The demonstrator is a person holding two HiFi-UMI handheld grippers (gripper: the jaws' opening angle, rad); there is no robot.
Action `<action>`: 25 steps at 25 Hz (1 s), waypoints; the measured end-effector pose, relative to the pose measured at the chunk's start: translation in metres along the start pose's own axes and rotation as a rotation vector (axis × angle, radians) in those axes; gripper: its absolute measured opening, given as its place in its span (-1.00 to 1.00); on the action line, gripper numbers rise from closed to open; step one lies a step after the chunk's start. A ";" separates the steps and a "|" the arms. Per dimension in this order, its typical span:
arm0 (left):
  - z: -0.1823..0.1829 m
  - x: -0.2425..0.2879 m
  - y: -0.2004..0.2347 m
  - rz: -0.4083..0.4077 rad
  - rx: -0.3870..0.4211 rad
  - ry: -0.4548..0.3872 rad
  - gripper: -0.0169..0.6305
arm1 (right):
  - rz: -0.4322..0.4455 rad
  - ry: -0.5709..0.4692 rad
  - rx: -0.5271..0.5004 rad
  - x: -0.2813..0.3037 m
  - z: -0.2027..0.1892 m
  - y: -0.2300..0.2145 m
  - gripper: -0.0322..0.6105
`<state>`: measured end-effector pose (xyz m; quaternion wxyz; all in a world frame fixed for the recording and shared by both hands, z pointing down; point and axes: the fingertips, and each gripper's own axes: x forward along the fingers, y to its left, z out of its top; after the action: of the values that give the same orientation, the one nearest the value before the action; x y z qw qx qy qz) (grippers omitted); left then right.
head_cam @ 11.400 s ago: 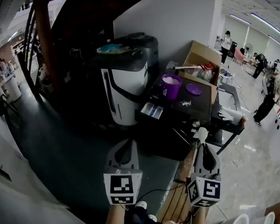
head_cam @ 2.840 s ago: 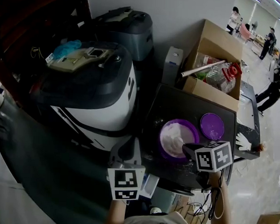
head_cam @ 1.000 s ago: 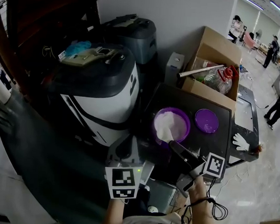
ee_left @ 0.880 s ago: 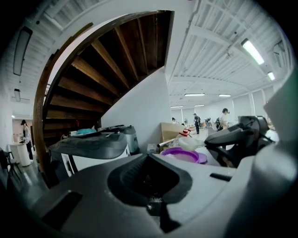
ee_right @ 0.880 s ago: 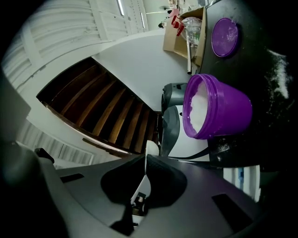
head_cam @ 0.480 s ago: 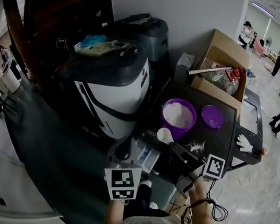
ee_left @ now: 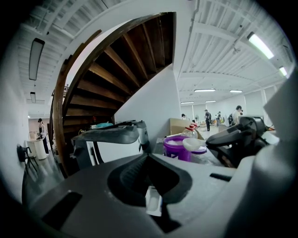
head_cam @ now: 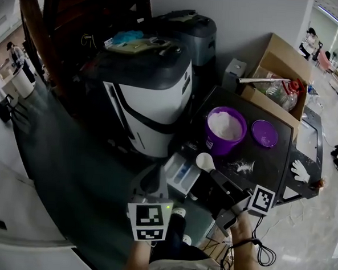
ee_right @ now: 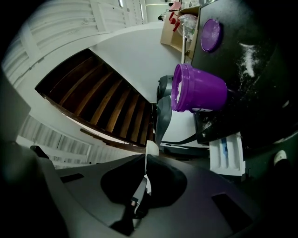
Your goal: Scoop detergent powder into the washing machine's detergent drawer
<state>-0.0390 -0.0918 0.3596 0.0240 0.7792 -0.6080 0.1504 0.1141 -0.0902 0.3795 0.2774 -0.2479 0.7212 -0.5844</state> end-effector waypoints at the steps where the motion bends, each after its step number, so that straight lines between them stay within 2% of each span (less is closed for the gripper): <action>1: -0.002 -0.003 0.001 0.004 -0.001 0.004 -0.94 | -0.006 0.000 0.003 -0.001 -0.002 -0.003 -0.83; 8: -0.012 -0.011 0.004 0.013 -0.001 0.021 -0.94 | -0.070 0.003 -0.017 -0.003 -0.006 -0.018 -0.83; 20: -0.043 0.001 0.013 0.003 -0.020 0.089 -0.94 | -0.168 0.004 0.008 -0.003 -0.013 -0.058 -0.83; 25: -0.053 0.008 0.014 -0.015 -0.020 0.113 -0.94 | -0.246 0.010 -0.056 -0.004 -0.014 -0.073 -0.83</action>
<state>-0.0614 -0.0907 0.4103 0.0670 0.7736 -0.6014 0.1878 0.1092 -0.0917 0.4537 0.1929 -0.3390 0.7028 -0.5949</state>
